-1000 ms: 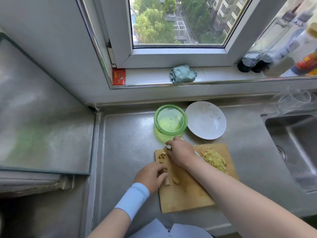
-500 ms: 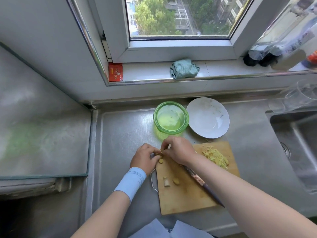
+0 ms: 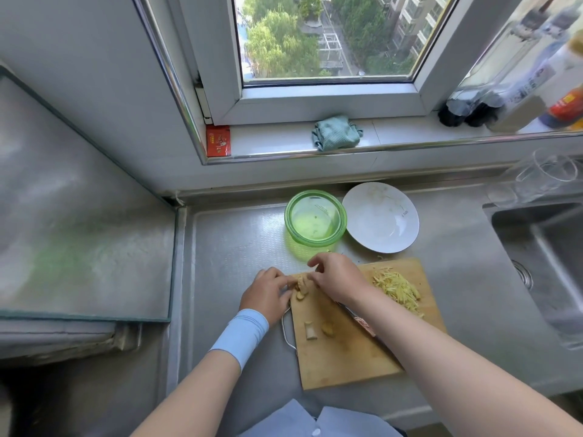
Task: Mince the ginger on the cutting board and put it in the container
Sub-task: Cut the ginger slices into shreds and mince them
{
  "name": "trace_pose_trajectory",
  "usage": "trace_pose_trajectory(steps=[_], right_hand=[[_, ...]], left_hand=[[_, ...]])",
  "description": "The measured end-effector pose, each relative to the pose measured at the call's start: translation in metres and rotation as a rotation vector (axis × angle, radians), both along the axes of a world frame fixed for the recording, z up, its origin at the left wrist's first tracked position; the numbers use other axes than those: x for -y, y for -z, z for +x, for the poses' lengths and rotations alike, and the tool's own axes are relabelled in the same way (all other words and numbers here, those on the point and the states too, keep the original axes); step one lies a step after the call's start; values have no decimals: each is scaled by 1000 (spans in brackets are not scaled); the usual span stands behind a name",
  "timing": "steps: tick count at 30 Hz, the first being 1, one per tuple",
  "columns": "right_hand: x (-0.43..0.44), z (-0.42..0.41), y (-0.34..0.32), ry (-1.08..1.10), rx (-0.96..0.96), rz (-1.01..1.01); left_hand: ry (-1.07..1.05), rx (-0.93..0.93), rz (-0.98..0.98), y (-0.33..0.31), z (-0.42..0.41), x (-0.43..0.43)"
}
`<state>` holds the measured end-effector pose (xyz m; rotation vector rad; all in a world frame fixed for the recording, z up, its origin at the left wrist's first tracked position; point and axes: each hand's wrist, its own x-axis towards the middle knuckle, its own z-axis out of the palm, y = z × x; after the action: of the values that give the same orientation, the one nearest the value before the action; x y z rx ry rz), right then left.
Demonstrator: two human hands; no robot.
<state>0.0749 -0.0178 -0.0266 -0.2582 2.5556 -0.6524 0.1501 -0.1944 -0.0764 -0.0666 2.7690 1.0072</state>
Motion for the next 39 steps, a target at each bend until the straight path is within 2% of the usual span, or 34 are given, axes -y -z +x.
trace_pose_trajectory(steps=[2,4,7,11,17,22,27,32,39], right_hand=[[-15,12,-9,-7,-38,20],[-32,30,-14,-81,7,85],[-49,66,-11,-185,116,153],[-54,106,5,-138,40,112],[-50,127,17,-54,-77,60],[-44,121,11,-138,-55,146],[-62,124,14,-43,-54,102],[-71,127,20,13,-68,72],[-77,129,26,-25,-67,-21]], left_hand=[[-30,-54,14,-3,5,0],[-23,-125,34,-7,14,-3],[159,-161,34,-4,34,-11],[335,-133,-23,1,55,-23],[275,-131,14,6,76,-43],[191,-143,11,6,82,-51],[167,-148,13,7,84,-59],[133,-241,22,14,82,-73],[174,-343,37,16,84,-79]])
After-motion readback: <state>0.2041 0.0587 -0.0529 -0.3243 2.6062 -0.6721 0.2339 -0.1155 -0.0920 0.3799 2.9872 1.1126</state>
